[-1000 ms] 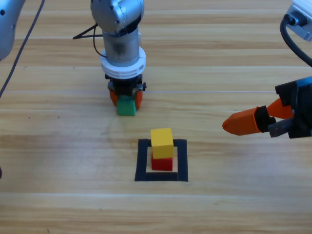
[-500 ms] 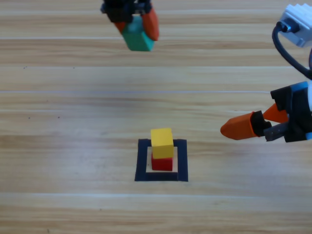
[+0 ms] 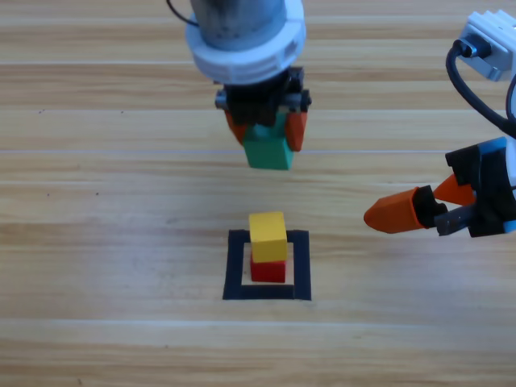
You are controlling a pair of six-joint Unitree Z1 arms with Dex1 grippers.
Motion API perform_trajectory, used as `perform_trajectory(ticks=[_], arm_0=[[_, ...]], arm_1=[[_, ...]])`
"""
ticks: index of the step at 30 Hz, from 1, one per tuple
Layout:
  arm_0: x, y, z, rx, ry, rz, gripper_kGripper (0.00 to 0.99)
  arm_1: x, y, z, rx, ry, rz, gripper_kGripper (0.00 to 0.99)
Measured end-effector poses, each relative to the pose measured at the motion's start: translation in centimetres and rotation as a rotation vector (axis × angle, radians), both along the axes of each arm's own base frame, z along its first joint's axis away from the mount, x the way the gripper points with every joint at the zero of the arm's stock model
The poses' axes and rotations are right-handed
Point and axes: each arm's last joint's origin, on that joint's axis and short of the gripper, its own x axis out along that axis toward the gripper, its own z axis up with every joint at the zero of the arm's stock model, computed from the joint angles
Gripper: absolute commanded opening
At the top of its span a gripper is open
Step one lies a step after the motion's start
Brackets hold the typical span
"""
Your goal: Stack the blocks in the rectangular block: red at the bottom, yellow in the middle, green on top
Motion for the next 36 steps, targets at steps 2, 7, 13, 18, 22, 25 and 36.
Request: perform_trajectory(ticks=[2,7,13,18,22,25,36], arm_0=[[-0.5,-0.3,-0.5,0.016,0.008,0.059,0.011],[-2.0,-1.2,-1.9,0.059,0.013,0.23,0.011],[-3.0,-1.7,-2.4,0.07,0.014,0.29,0.011],[-3.2,-1.9,-2.5,0.071,0.014,0.292,0.011],[-3.2,-1.9,-2.5,0.074,0.013,0.289,0.011],[-3.1,-2.1,-2.9,0.083,0.015,0.277,0.011],[-2.7,-2.6,-4.1,0.113,0.024,0.243,0.011]], arm_1=[[0.0,0.0,0.0,0.0,0.0,0.0,0.99],[0.0,0.0,0.0,-0.003,-0.004,-0.004,0.989],[0.1,0.0,0.0,-0.012,-0.014,-0.016,0.989],[0.1,-0.1,0.0,-0.015,-0.018,-0.021,0.989],[0.1,-0.1,0.0,-0.015,-0.018,-0.021,0.989],[0.1,-0.1,0.0,-0.015,-0.018,-0.021,0.989],[0.1,-0.1,0.0,-0.015,-0.018,-0.021,0.989]])
